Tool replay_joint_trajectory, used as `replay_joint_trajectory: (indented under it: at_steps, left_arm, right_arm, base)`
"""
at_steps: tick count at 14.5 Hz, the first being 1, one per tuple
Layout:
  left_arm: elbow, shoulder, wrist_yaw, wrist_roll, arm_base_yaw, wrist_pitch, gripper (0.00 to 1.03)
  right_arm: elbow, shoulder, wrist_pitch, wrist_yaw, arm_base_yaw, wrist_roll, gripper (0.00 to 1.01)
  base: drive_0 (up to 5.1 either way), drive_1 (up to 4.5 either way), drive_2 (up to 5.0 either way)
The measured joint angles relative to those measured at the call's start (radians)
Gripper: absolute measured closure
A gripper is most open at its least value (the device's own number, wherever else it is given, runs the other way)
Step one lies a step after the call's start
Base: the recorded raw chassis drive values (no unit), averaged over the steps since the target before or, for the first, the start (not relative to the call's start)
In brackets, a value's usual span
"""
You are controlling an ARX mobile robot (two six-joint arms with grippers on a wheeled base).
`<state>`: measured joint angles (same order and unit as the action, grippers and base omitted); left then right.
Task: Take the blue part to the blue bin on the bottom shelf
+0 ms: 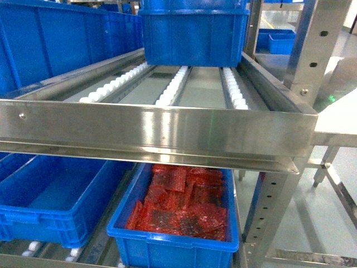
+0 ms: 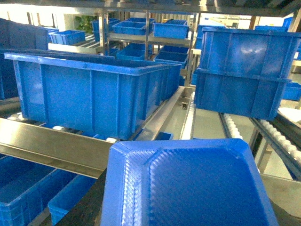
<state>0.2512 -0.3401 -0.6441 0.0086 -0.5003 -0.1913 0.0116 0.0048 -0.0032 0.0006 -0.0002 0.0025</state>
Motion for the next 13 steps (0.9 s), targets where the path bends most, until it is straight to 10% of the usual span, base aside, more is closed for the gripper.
replay_joint_trajectory:
  at_steps: [13]
  left_arm:
    - [0.0, 0.0, -0.006, 0.0, 0.004, -0.003, 0.6]
  right_arm:
    - [0.0, 0.0, -0.003, -0.004, 0.0, 0.0, 0.03]
  base:
    - [-3.3, 2.58, 0.7]
